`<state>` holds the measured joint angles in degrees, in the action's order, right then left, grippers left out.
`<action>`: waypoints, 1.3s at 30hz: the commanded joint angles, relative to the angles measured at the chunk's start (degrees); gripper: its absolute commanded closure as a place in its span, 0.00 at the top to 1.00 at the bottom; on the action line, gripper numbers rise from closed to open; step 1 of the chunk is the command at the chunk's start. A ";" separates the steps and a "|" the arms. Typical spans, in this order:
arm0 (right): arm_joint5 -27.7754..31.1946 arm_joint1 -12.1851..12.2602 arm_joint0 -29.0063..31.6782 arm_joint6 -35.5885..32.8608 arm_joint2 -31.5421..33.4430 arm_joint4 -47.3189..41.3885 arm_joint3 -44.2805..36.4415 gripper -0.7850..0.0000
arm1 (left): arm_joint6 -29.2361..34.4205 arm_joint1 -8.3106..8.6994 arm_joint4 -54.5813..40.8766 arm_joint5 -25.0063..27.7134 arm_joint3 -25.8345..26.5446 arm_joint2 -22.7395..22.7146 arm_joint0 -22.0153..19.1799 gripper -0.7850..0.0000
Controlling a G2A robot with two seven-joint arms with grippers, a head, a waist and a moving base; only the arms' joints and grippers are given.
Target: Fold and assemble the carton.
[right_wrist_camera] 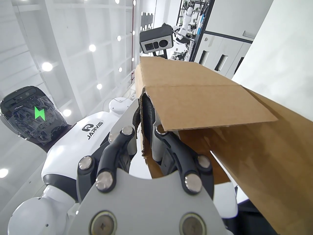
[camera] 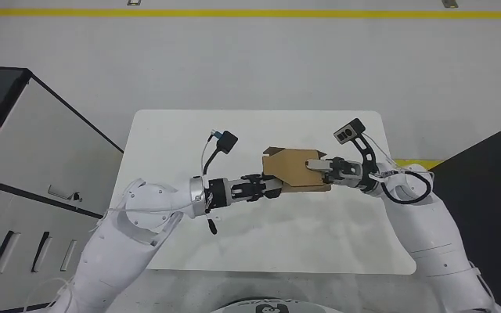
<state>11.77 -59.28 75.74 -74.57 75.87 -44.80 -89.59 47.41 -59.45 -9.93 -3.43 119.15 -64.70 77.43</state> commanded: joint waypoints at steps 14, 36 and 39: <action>-0.39 -0.07 -0.87 -0.76 0.22 -0.88 1.41 0.00 | -0.56 0.03 -0.61 -0.05 -1.03 -1.02 -0.63 0.00; -1.28 -0.26 -3.18 -4.05 0.57 -3.88 5.27 0.00 | -2.75 -0.06 -1.40 0.06 -2.69 -3.16 -2.11 0.00; -1.28 -0.26 -3.18 -4.05 0.57 -3.88 5.27 0.00 | -2.75 -0.06 -1.40 0.06 -2.69 -3.16 -2.11 0.00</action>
<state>10.51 -59.54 72.55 -78.63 76.45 -48.70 -84.31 44.63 -59.50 -11.31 -3.36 116.48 -67.89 75.33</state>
